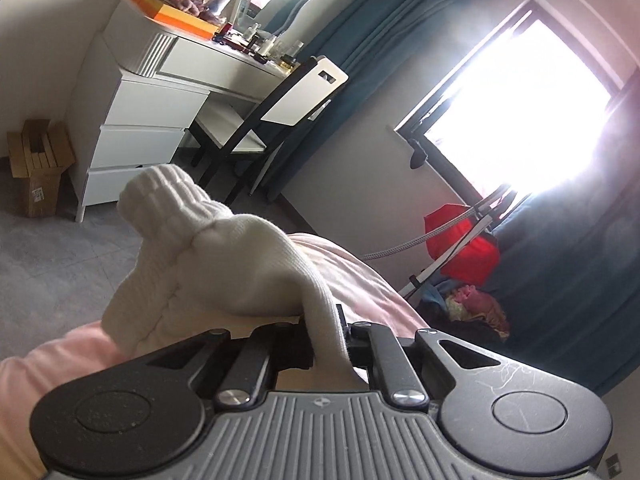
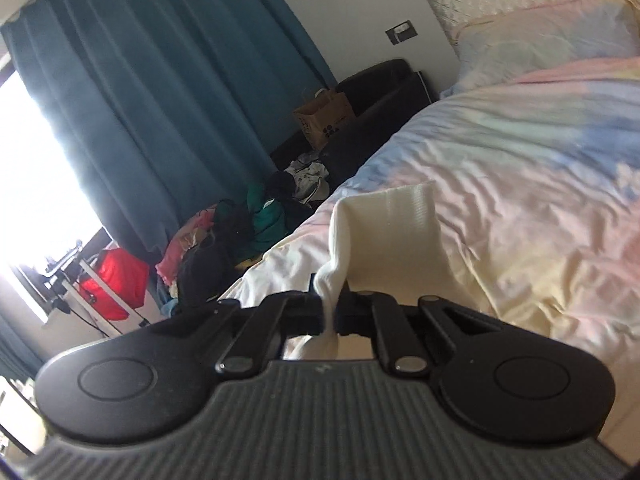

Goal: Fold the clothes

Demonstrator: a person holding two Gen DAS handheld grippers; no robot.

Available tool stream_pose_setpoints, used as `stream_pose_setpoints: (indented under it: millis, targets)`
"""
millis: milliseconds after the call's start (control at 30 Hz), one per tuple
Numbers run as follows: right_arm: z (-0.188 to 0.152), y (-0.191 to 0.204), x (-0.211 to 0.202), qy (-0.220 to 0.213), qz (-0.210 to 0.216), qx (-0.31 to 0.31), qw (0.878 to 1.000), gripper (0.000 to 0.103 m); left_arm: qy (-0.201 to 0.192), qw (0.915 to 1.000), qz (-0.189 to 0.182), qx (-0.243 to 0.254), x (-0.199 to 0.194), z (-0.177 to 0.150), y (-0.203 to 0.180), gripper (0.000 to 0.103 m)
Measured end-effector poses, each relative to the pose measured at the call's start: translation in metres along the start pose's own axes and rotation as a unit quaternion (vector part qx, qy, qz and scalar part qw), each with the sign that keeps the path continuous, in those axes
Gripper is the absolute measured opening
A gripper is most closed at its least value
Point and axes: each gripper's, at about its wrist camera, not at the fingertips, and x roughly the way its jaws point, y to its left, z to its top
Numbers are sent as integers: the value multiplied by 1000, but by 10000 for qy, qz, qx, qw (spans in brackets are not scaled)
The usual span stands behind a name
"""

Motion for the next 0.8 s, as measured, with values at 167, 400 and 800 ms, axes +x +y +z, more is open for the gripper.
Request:
stream_pose_setpoints:
  millis: [167,400,800]
  targets:
    - [-26,45,112,321,-431,-636,9965,8,385,9978,457,300,120,-7,-15,8]
    - [-80,40,195,853,-541,-960,9902,9,920,9891,830,795,231,-21,-9,11]
    - [-58,-13,112,1034,525,-197,9931,69,862,9866,221,1369,160,-39,16,73]
